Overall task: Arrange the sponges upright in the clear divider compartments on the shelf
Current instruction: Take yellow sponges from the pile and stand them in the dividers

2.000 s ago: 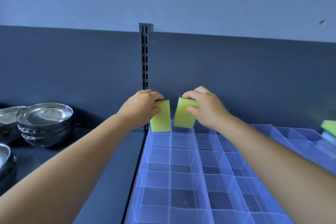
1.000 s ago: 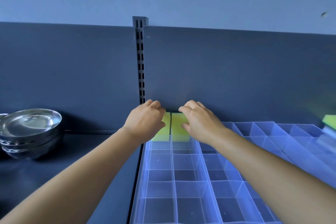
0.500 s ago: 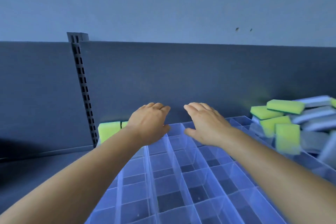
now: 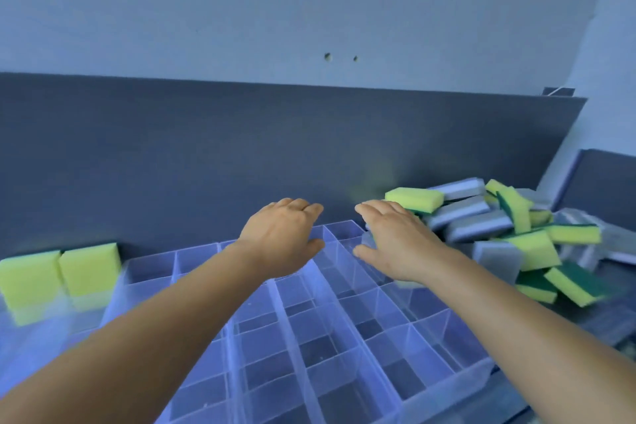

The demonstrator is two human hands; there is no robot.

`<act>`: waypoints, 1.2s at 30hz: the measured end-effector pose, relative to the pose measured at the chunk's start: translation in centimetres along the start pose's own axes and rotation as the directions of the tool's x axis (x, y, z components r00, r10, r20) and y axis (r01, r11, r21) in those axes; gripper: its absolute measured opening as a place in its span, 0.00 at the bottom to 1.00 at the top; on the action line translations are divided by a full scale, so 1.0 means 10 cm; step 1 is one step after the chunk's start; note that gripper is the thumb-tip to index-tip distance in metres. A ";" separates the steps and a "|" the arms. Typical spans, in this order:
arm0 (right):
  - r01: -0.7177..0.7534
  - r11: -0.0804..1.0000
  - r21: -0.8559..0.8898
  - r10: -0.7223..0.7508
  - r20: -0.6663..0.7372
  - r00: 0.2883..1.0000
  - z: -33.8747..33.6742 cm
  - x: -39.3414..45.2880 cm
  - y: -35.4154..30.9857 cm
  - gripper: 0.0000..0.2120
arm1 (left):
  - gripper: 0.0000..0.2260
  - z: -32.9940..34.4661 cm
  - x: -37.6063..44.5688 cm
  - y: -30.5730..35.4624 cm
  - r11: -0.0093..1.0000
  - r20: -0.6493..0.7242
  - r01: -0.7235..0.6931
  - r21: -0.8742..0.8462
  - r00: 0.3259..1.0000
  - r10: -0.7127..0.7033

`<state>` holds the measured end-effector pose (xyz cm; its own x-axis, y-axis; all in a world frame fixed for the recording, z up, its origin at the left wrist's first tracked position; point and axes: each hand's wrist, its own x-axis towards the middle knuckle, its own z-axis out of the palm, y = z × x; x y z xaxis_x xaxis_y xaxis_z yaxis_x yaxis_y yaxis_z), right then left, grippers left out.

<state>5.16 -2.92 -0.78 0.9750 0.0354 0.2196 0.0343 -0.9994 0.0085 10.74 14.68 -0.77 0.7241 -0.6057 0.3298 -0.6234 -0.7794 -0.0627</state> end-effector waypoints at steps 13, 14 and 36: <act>-0.080 0.997 -0.006 0.080 -0.048 0.996 0.03 0.36 1.11 0.24 | 0.24 0.42 0.96 0.72 0.999 0.111 0.014 -0.035 0.994 -0.010; -0.085 0.996 -0.007 0.084 -0.044 0.995 0.05 0.39 1.15 0.23 | 0.23 0.46 1.00 0.77 1.000 0.122 0.004 -0.029 0.993 0.000; -0.274 0.939 0.209 0.295 -0.074 0.953 0.15 0.43 1.34 0.19 | 0.10 0.62 1.00 1.13 0.975 0.132 -0.019 -0.223 0.990 0.050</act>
<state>10.15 -16.18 -1.14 0.9228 -0.2606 0.2837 -0.1889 -0.9480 -0.2563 12.77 -1.21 -3.98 0.7248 -0.6595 0.1995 -0.6873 -0.7122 0.1427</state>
